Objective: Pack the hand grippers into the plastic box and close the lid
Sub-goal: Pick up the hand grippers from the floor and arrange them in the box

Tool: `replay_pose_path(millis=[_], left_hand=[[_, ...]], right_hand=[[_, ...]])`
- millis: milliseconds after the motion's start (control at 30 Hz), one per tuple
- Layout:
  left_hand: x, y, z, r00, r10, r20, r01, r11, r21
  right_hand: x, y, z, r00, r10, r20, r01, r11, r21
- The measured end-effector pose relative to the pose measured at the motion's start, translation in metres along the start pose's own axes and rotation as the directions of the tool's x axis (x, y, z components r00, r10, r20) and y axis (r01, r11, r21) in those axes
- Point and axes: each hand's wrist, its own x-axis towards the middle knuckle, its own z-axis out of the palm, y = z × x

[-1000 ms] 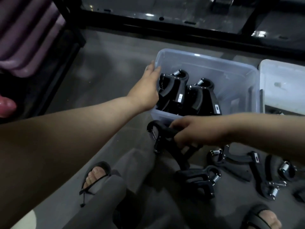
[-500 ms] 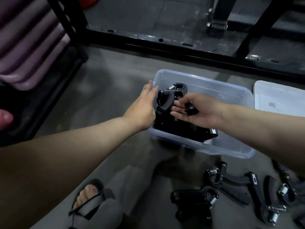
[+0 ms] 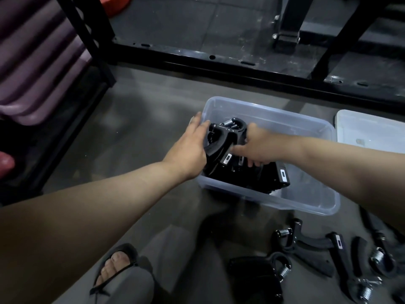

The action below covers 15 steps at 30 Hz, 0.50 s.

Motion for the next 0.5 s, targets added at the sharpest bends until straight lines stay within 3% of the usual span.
replay_pose_path(millis=[133, 267, 400, 500], left_hand=[[-0.001, 0.002, -0.003, 1.0, -0.012, 0.007, 0.012, 0.999, -0.043], [-0.003, 0.001, -0.008, 0.999, 0.018, 0.038, -0.017, 0.999, -0.03], [0.0, 0.006, -0.01, 0.985, -0.057, 0.165, 0.029, 0.985, 0.169], [0.006, 0.016, -0.008, 0.976, -0.119, 0.184, 0.066, 0.96, 0.273]], right_hand=[[0.01, 0.003, 0.011, 0.994, 0.071, -0.086, -0.055, 0.983, 0.173], [0.005, 0.009, 0.02, 0.985, -0.008, -0.173, 0.056, 0.96, 0.275], [-0.015, 0.009, 0.025, 0.964, -0.217, -0.154, 0.212, 0.976, -0.045], [-0.025, 0.006, 0.025, 0.952, -0.296, -0.073, 0.265, 0.921, -0.286]])
